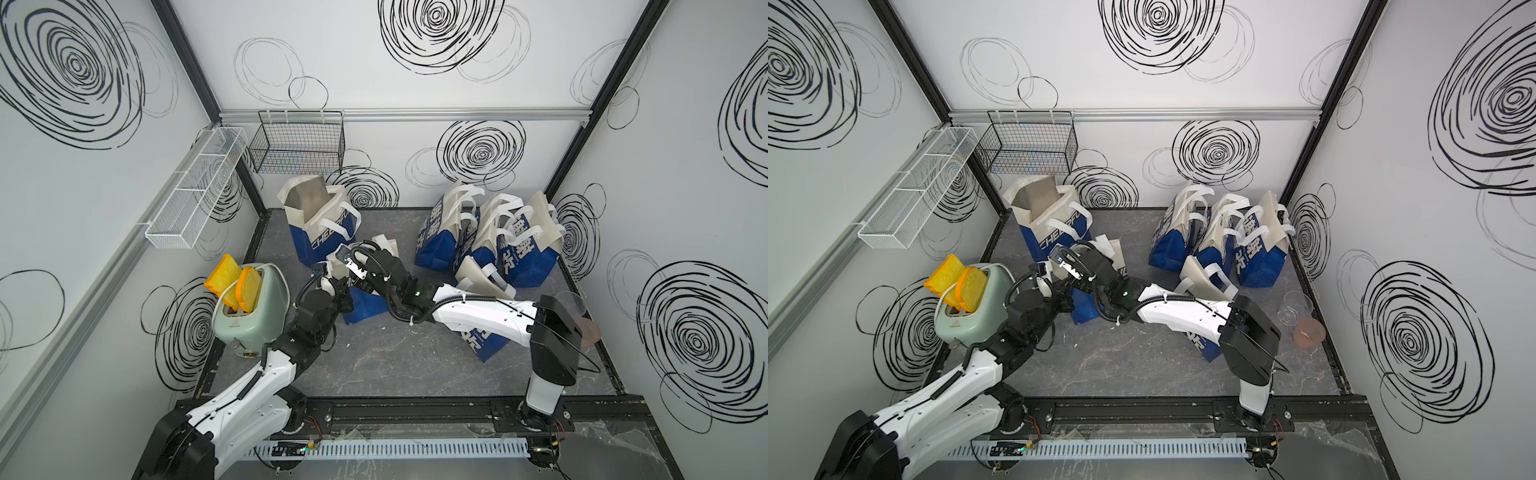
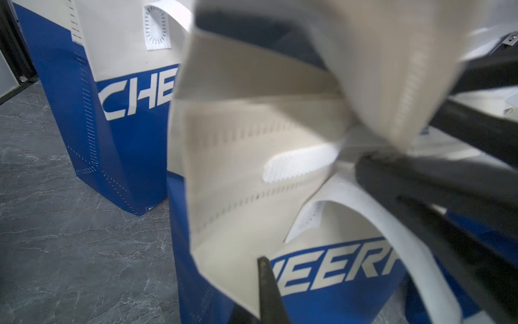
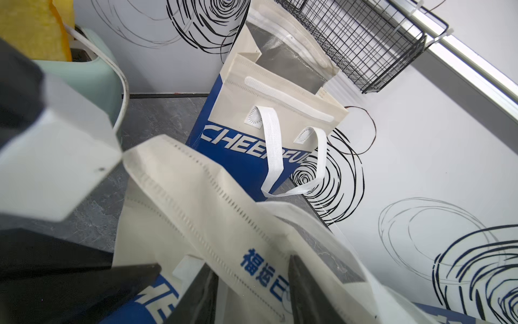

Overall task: Open the takeout bag
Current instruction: Open the takeout bag at the center of the board.

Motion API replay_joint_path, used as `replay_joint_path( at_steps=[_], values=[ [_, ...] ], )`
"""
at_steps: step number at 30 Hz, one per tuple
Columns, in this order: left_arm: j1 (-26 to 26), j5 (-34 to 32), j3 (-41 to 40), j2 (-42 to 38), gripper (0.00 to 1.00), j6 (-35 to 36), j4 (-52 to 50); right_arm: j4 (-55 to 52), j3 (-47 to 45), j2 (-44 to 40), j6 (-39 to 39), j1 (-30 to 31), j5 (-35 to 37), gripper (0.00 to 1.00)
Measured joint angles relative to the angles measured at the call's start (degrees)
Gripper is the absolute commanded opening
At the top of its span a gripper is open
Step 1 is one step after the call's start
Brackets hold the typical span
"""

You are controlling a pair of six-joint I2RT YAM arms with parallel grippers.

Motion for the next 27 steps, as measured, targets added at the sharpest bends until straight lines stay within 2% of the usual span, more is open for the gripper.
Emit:
replay_joint_path(
  at_steps=[4,10,14,18,24,27],
  values=[
    [0.02,0.39,0.24,0.02,0.0,0.42,-0.2,0.59,0.0,0.42,-0.48,0.2,1.05,0.43],
    [0.26,0.7,0.33,-0.11,0.0,0.74,-0.26,1.79,1.31,2.51,-1.64,0.48,4.76,0.34],
    [0.26,0.92,0.33,-0.79,0.0,0.85,-0.31,3.23,2.45,4.61,-2.73,0.52,7.91,0.21],
    [0.26,1.25,0.33,-1.88,0.0,0.94,-0.76,4.52,2.84,5.29,-4.26,0.46,10.64,0.0],
    [0.26,1.97,0.33,-3.15,0.0,1.25,-1.49,5.07,3.45,5.38,-6.99,0.52,12.44,0.0],
    [0.26,2.01,0.35,-3.13,0.0,1.49,-1.6,2.1,5.05,5.35,-7.67,0.52,12.11,0.0]
  ],
)
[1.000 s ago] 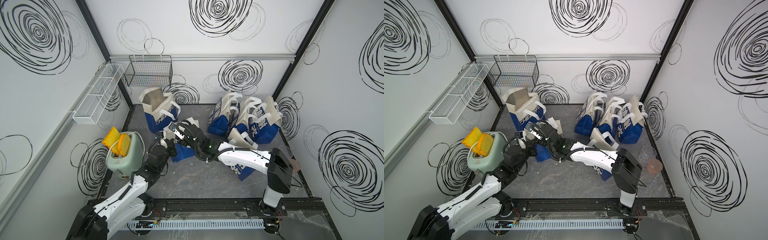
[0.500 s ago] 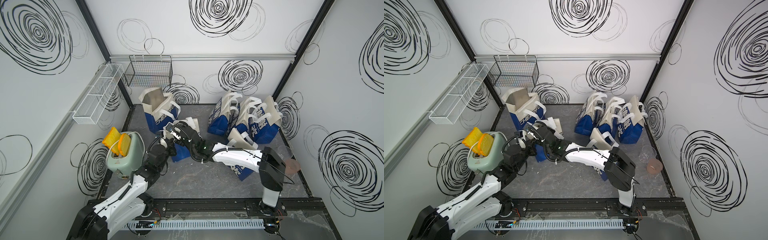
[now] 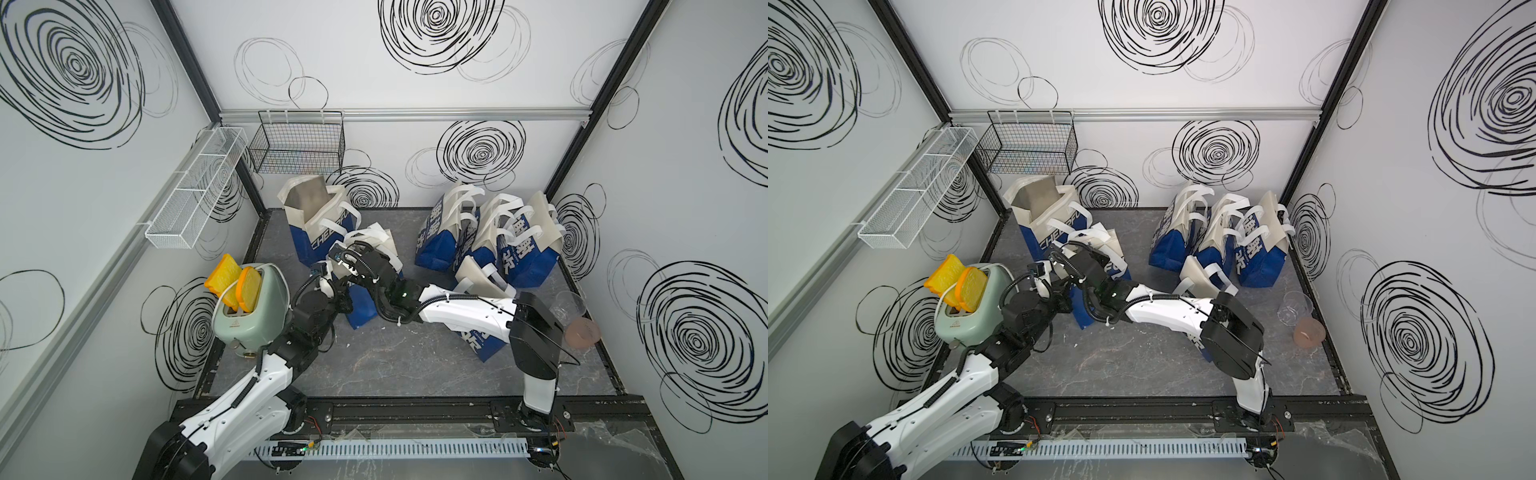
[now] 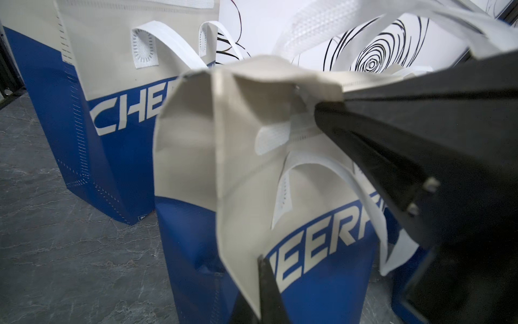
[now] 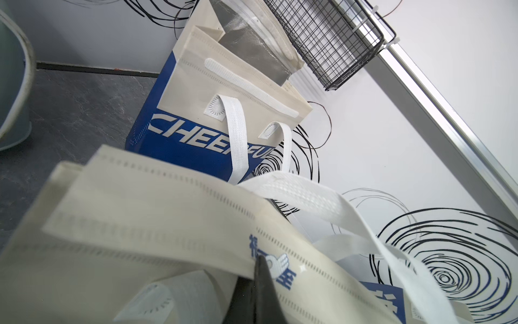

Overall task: Open the takeout bag
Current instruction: Open the takeout bag at the center of the board.

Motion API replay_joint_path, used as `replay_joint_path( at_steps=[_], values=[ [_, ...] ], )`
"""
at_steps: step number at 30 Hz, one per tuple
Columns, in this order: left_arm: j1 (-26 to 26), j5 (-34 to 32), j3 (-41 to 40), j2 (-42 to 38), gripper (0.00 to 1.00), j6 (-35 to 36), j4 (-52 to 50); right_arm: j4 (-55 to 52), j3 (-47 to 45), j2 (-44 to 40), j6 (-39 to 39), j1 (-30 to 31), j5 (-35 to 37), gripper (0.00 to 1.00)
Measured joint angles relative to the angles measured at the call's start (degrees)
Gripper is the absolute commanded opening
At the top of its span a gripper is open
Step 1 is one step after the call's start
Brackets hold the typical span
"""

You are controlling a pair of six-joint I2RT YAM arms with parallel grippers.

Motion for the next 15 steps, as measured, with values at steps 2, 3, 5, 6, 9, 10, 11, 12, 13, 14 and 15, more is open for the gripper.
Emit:
replay_joint_path(
  at_steps=[2,3,5,6,9,10,11,12,13,14,15],
  values=[
    [0.0,-0.04,0.2,0.28,0.0,0.11,-0.07,-3.08,1.62,-0.17,-0.04,0.0,-0.39,0.0],
    [0.0,-0.07,0.31,0.55,0.0,0.15,-0.09,-4.57,2.29,-0.35,-0.02,0.0,-0.57,0.0],
    [0.0,-0.2,0.59,1.16,0.0,0.17,-0.11,-8.11,3.98,-0.68,0.39,0.0,-1.05,0.0],
    [0.0,-0.33,0.76,1.55,0.0,0.17,-0.15,-9.9,5.09,-0.7,0.59,0.0,-1.25,0.0],
    [-0.02,-0.83,1.05,2.64,0.0,0.17,-0.17,-15.21,8.33,-0.7,0.96,0.0,-1.73,0.0],
    [-0.04,-1.11,1.05,2.95,0.0,0.17,-0.13,-16.72,9.16,-0.7,1.03,0.0,-1.97,0.0],
    [-0.09,-1.46,1.05,3.21,0.0,0.17,0.0,-18.1,9.88,-0.7,1.03,0.0,-2.27,0.0],
    [-0.24,-1.77,1.05,3.45,0.0,0.2,0.07,-19.74,10.69,-0.7,1.01,0.0,-2.58,0.0],
    [-0.46,-2.16,1.07,3.74,0.0,0.22,0.11,-21.27,11.5,-0.7,1.03,0.0,-2.82,0.0],
    [-0.9,-2.71,1.16,4.17,0.0,0.37,0.11,-23.02,12.5,-0.7,1.01,-0.02,-3.15,0.0],
    [-1.29,-3.15,1.31,4.63,0.0,0.5,0.11,-24.39,13.4,-0.7,1.01,-0.04,-3.37,0.0]
  ],
)
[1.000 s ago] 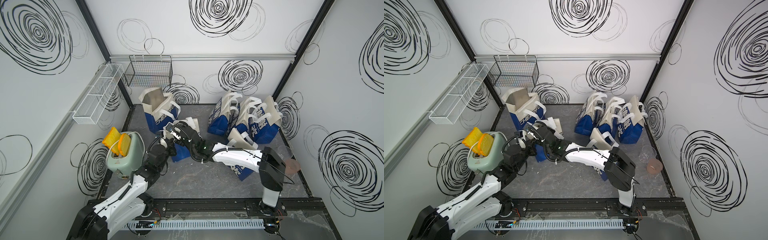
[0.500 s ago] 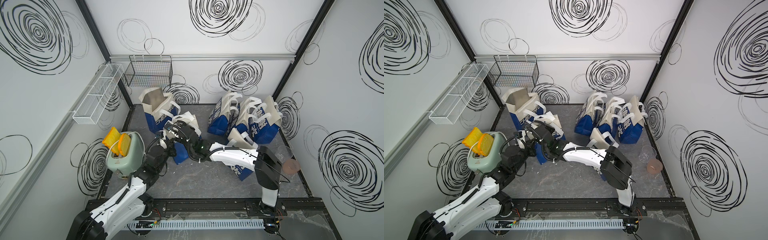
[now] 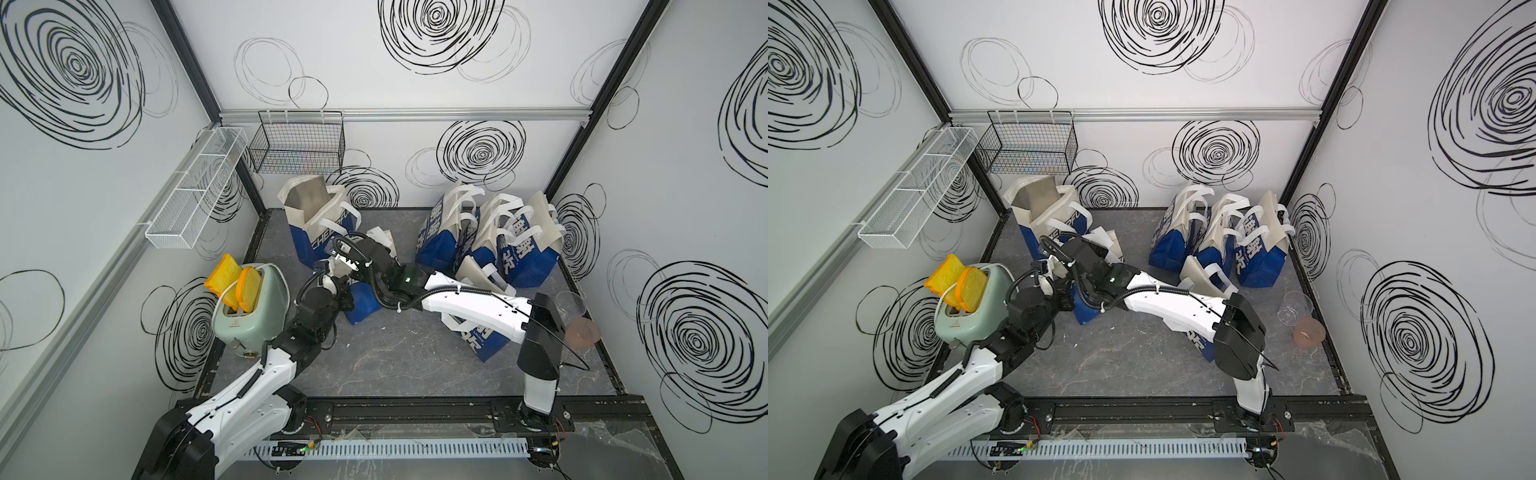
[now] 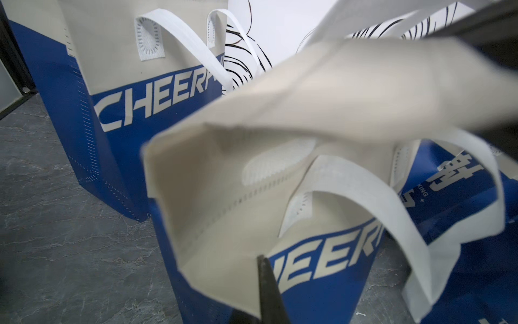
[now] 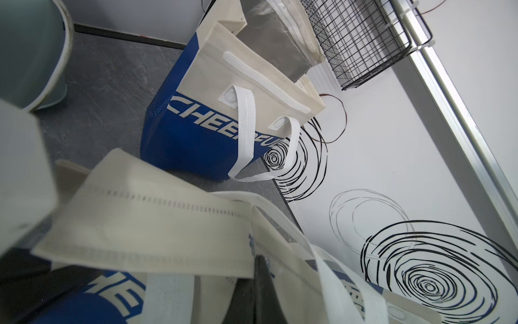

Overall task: Open the takeout bag
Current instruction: Open the takeout bag at the center of the board.

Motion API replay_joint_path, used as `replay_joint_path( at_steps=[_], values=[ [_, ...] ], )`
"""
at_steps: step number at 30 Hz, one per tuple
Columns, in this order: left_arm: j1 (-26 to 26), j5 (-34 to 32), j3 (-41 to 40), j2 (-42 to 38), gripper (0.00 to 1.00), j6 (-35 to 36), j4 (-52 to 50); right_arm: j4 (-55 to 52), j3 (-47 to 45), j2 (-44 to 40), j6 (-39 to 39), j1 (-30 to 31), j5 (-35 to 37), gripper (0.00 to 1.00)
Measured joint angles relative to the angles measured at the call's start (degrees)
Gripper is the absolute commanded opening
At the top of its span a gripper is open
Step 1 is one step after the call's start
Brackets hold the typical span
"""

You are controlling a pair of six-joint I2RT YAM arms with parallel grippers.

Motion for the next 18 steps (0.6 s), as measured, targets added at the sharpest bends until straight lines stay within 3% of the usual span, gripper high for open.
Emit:
replay_joint_path(
  at_steps=[10,18],
  values=[
    [-4.04,-3.87,1.16,2.54,0.0,1.88,2.4,-13.88,10.91,0.07,3.72,-2.75,-7.23,0.0],
    [-4.7,-4.13,1.16,2.27,0.0,2.29,2.03,-20.46,12.31,0.07,10.93,-8.55,-17.33,0.0]
  ],
)
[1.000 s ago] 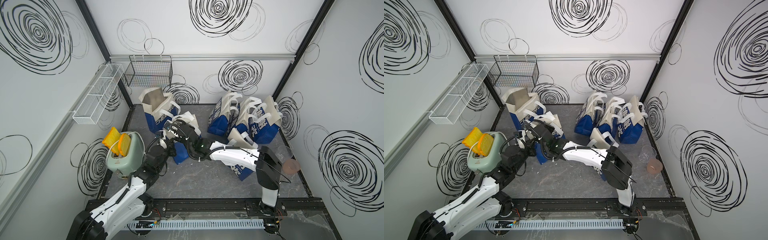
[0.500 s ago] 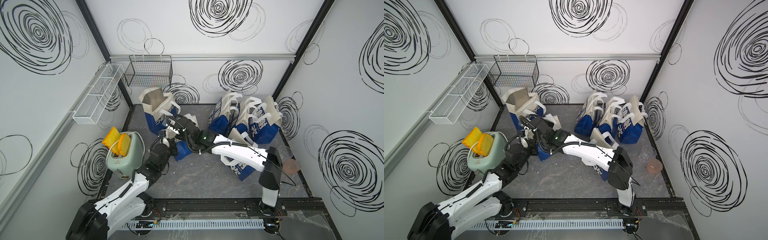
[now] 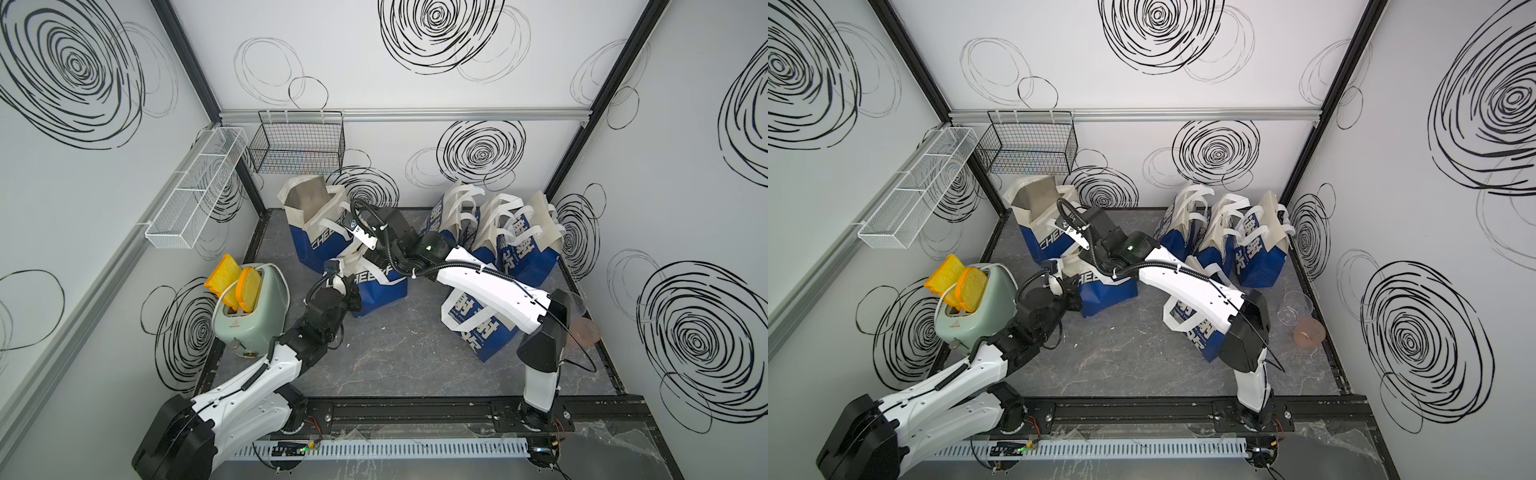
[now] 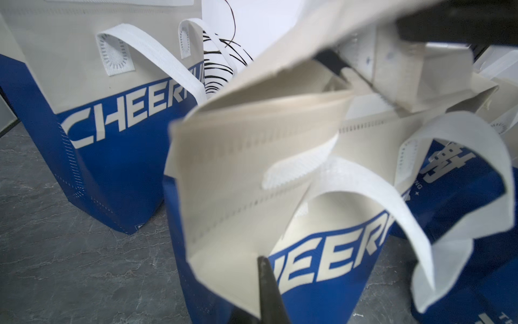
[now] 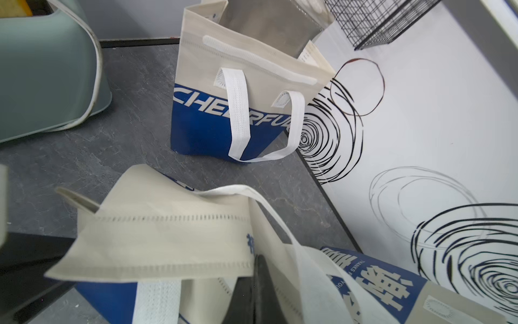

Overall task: Open the takeout bag
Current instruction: Open the takeout bag at the center of the board.

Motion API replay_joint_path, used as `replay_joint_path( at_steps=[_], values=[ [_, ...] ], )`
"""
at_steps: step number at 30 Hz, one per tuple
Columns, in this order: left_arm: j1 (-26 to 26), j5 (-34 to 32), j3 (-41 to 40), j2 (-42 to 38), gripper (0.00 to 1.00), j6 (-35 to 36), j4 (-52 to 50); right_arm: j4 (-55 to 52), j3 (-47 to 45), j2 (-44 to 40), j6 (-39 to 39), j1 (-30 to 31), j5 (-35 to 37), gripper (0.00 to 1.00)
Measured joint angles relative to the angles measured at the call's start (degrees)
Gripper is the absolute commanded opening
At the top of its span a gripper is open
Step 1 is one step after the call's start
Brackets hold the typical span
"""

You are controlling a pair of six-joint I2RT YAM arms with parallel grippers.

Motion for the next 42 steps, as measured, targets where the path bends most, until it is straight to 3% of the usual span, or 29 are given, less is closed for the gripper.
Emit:
replay_joint_path(
  at_steps=[9,18,27,36,42],
  values=[
    [-0.39,0.52,0.07,-1.22,0.0,0.39,-1.68,-1.99,0.0,-0.26,4.0,-2.12,-6.12,0.03],
    [-0.42,1.53,0.04,-3.17,0.0,0.42,-6.78,8.28,-17.09,-9.66,5.42,0.87,-4.72,0.11],
    [-0.42,1.53,0.07,-4.09,0.0,0.42,-8.76,14.67,-23.28,-10.08,6.84,3.21,-1.33,0.2],
    [-0.42,1.33,0.07,-5.31,0.0,0.42,-9.92,19.04,-26.67,-11.17,6.99,4.55,-0.44,0.42],
    [-0.42,1.33,0.07,-5.57,0.0,0.42,-10.27,20.39,-30.05,-13.11,6.69,5.97,0.52,0.47]
  ],
)
